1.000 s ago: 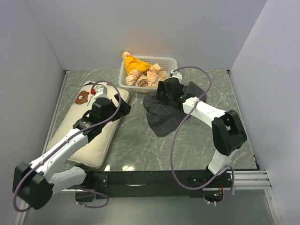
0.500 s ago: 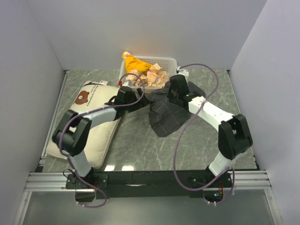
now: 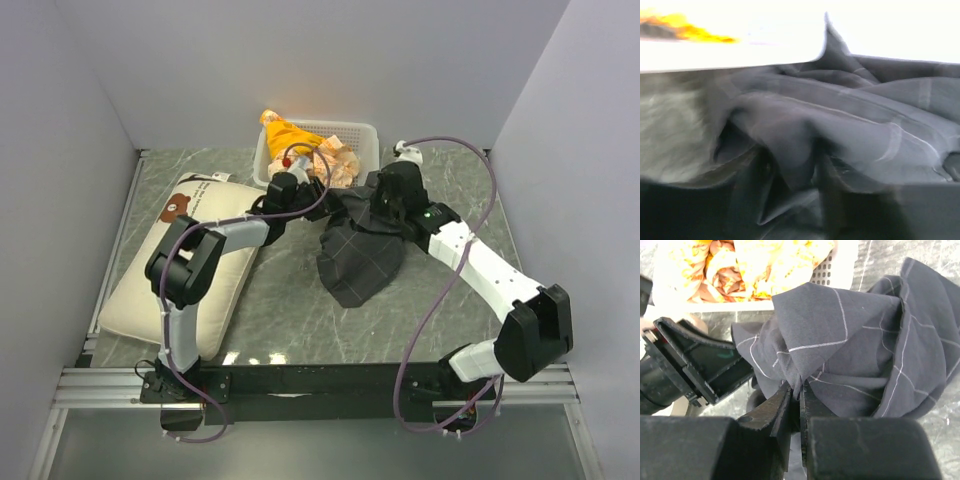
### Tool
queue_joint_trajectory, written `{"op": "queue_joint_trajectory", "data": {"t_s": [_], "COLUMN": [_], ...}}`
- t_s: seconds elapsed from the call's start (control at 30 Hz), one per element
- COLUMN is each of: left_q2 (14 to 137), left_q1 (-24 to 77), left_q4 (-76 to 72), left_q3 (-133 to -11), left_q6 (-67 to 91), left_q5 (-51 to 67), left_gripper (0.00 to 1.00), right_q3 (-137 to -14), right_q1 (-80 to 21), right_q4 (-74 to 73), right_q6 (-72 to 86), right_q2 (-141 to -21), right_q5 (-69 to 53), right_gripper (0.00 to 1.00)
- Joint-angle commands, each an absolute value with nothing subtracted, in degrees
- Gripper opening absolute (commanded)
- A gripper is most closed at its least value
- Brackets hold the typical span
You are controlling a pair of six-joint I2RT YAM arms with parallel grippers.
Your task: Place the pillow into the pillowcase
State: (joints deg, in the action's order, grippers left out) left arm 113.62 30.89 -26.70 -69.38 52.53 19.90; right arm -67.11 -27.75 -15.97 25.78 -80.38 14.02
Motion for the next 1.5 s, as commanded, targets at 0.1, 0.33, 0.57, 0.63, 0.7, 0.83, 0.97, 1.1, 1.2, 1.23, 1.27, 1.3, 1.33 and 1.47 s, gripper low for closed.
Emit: {"op": "queue_joint_trajectory", "data": {"t_s": [0.1,0.33,0.57,0.63,0.7,0.83,0.97,1.1,1.2,1.23,1.27,1.3,1.33,1.47], "left_q2": [107.77,90.91,77.97,75.94,74.98,73.83,71.55,71.19,71.02,71.10,71.10,71.19,71.10,70.31], "left_q1": [33.05,33.05,32.70,32.61,32.61,32.61,32.61,32.52,32.43,32.43,32.43,32.43,32.43,32.43], "left_q4": [-24.11,-7.76,-0.19,2.36,4.65,8.69,9.14,10.11,9.85,9.84,10.28,10.46,10.55,10.37], "left_q3": [-74.10,-71.72,-68.73,-69.96,-71.71,-73.30,-70.85,-69.70,-68.47,-68.47,-68.38,-68.38,-68.29,-67.76], "left_q6": [50.81,44.39,41.58,40.26,38.85,36.48,35.60,35.68,35.86,35.95,35.95,35.95,36.03,36.12], "left_q5": [18.82,1.77,-7.55,-8.17,-7.82,-8.25,-9.66,-10.19,-10.20,-10.28,-10.37,-10.46,-10.46,-10.63], "left_gripper": [0.01,0.01,0.01,0.01,0.01,0.01,0.01,0.01,0.01,0.01,0.01,0.01,0.01,0.01], "right_q3": [-64.16,-61.44,-59.77,-60.11,-61.34,-58.37,-53.19,-46.60,-38.69,-38.67,-38.50,-38.67,-39.02,-43.49], "right_q1": [-27.16,-23.38,-22.59,-22.24,-22.41,-23.20,-26.71,-34.79,-40.41,-40.78,-40.78,-40.78,-40.69,-40.61], "right_q4": [-17.58,-17.31,-16.35,-15.82,-15.56,-9.15,-3.00,6.54,16.40,16.70,16.96,16.61,15.57,9.85], "right_q6": [24.87,25.58,25.75,26.01,26.63,28.03,30.85,31.99,32.78,33.31,35.22,36.55,38.22,47.17], "right_q2": [-74.01,-70.84,-68.82,-69.52,-70.13,-71.71,-75.49,-75.51,-74.18,-74.70,-74.97,-75.14,-75.49,-77.95], "right_q5": [15.29,13.36,12.66,11.26,8.37,3.09,-1.06,3.61,7.97,8.95,9.23,10.62,12.11,16.17], "right_gripper": [0.19,0.25,0.28,0.22,0.26,0.58,0.61,0.67,0.71,0.73,0.73,0.71,0.70,0.71]}}
